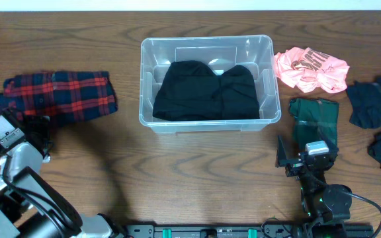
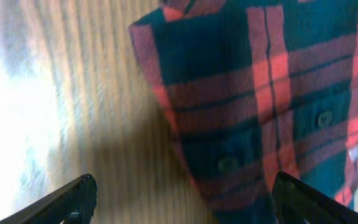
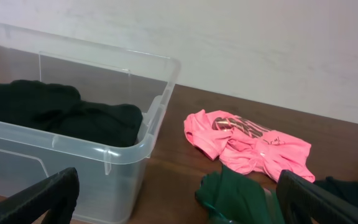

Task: Pack container
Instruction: 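Move the left gripper back to the plaid shirt and grasp it, then lift the red-and-navy plaid shirt and carry it into the bin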

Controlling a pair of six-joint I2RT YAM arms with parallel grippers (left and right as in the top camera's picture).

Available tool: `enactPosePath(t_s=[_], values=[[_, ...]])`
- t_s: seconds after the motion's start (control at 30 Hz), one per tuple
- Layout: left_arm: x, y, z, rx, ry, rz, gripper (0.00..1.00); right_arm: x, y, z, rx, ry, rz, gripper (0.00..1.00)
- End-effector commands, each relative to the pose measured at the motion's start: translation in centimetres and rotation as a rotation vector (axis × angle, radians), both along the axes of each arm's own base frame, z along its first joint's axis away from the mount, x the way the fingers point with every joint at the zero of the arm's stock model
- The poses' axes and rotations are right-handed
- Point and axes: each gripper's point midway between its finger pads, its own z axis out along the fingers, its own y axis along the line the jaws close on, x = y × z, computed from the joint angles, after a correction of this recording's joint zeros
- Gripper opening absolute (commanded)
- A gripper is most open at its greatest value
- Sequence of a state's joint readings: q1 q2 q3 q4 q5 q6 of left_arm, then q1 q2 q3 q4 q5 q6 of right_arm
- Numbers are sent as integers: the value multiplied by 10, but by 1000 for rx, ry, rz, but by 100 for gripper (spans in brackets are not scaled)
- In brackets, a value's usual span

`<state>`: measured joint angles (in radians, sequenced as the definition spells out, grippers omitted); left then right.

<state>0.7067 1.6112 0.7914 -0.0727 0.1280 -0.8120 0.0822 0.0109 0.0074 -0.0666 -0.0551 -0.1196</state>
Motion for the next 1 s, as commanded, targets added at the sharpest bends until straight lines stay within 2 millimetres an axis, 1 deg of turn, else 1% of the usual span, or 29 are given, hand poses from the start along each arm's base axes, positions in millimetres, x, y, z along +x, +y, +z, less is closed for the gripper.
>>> enactPosePath(t_s=[0.0,0.17,0.23,0.33,0.43,0.5,0.53,0.57,0.6,0.67,0.7,0.73,0.83,0.9,0.97], values=[[-3,4,-22,-15,38,20,90,0,-4,-1,14,2,-18,99],[3,9,-42,-15,39,20,90,0,-4,-1,14,2,-18,99],[6,12,-46,-8,30,20,90,0,-4,-1,14,2,-18,99],[15,20,-48,20,-1,20,90,0,-4,-1,14,2,-18,99],[25,29,-43,61,-50,21,88,0,-4,-1,14,2,-18,99],[32,34,-37,90,-84,21,77,0,-4,-1,14,2,-18,99],[35,37,-33,102,-99,21,63,0,-4,-1,14,2,-18,99],[38,38,-30,111,-117,18,48,0,-4,-1,14,2,-18,99],[42,38,-27,113,-138,8,28,0,-4,-1,14,2,-18,99],[46,36,-25,104,-161,-10,19,0,-4,-1,14,2,-18,99],[49,33,-23,95,-175,-23,10,0,-4,-1,14,2,-18,99],[52,31,-22,85,-190,-38,6,0,-4,-1,14,2,-18,99],[62,22,-15,54,-247,-90,6,0,-4,-1,14,2,-18,99],[72,14,-4,37,-306,-139,6,0,-4,-1,14,2,-18,99],[81,7,12,29,-372,-191,6,0,-4,-1,14,2,-18,99]])
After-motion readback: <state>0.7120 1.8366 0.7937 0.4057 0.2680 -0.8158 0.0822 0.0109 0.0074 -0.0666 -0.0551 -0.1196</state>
